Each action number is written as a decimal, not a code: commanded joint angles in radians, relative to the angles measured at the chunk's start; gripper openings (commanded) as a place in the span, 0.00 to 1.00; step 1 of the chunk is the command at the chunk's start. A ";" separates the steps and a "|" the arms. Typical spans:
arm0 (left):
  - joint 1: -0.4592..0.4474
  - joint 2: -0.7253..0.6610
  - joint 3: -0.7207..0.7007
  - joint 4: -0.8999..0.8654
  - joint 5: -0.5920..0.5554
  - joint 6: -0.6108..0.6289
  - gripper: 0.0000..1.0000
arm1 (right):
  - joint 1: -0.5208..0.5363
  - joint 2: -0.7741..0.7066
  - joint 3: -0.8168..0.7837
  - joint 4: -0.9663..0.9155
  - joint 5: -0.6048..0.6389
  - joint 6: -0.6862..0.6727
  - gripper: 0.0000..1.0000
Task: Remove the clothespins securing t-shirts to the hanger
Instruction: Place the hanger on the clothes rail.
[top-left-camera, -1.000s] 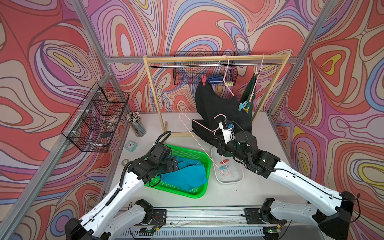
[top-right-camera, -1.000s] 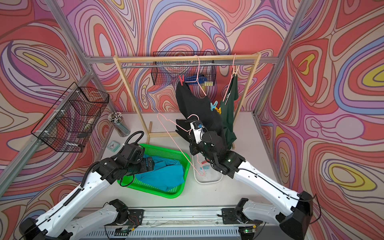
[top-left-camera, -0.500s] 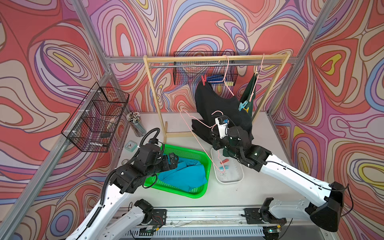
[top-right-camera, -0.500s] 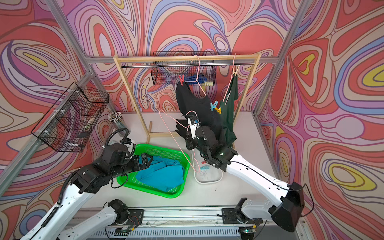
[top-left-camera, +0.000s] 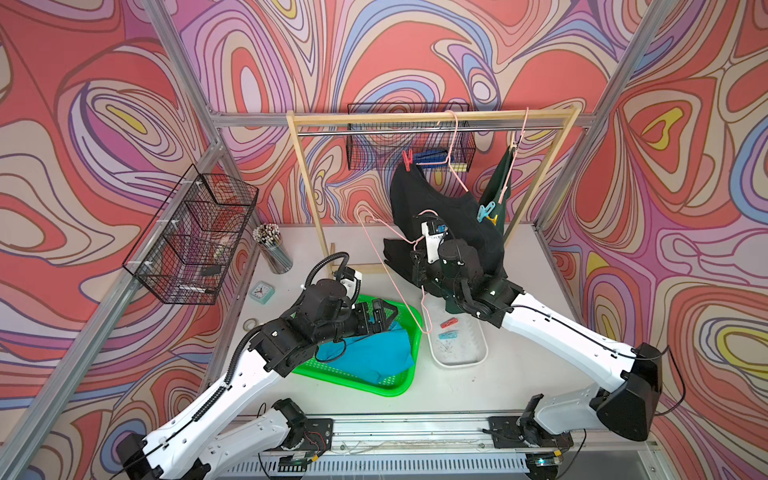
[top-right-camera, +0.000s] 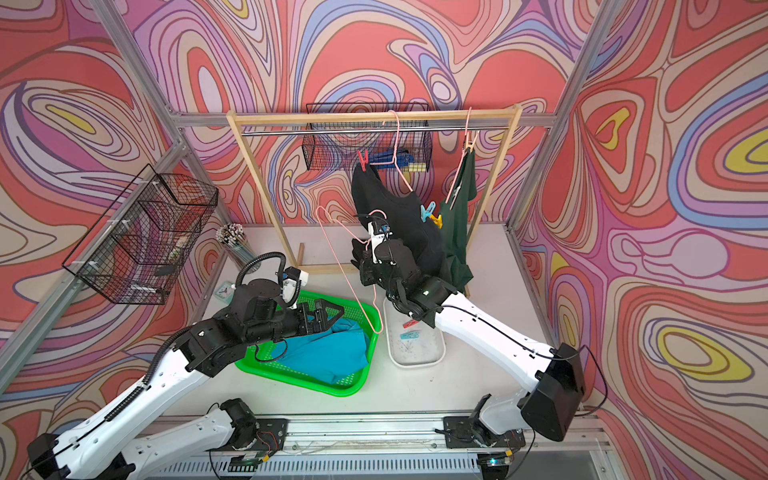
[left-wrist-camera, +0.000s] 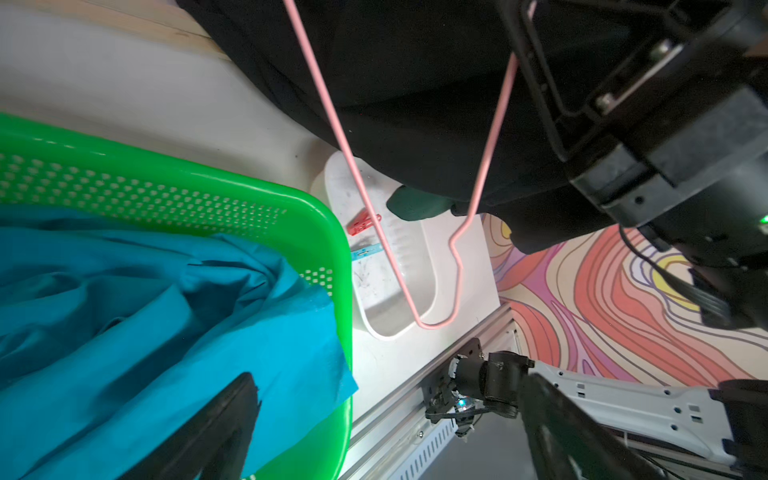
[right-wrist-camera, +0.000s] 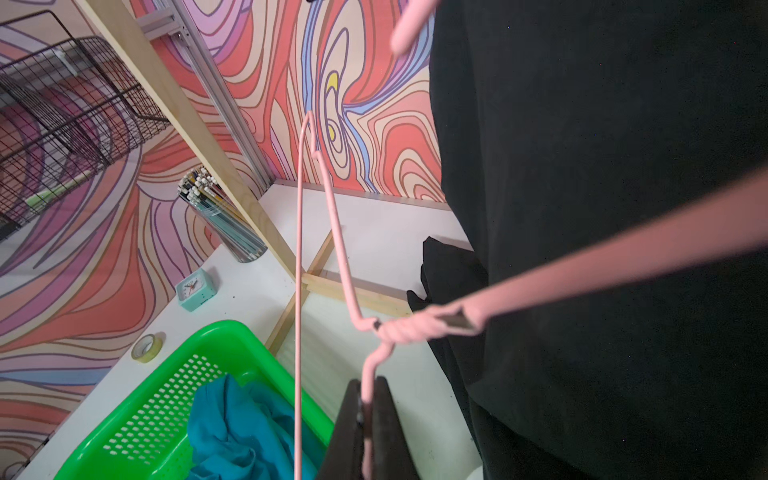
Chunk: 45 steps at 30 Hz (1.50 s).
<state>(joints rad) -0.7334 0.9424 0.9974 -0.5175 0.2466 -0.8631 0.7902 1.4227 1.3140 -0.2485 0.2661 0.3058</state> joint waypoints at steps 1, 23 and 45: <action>-0.032 0.032 -0.008 0.150 0.043 -0.070 0.97 | -0.003 0.016 0.040 0.031 0.012 0.026 0.00; -0.172 0.298 0.054 0.301 -0.082 -0.114 0.44 | 0.006 0.044 0.070 0.038 -0.002 0.032 0.00; -0.172 0.367 0.085 0.341 -0.097 -0.151 0.00 | 0.006 0.004 0.037 0.055 -0.009 0.009 0.02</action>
<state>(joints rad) -0.9054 1.3346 1.0645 -0.1898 0.1665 -0.9970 0.7921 1.4551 1.3571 -0.2234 0.2646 0.3237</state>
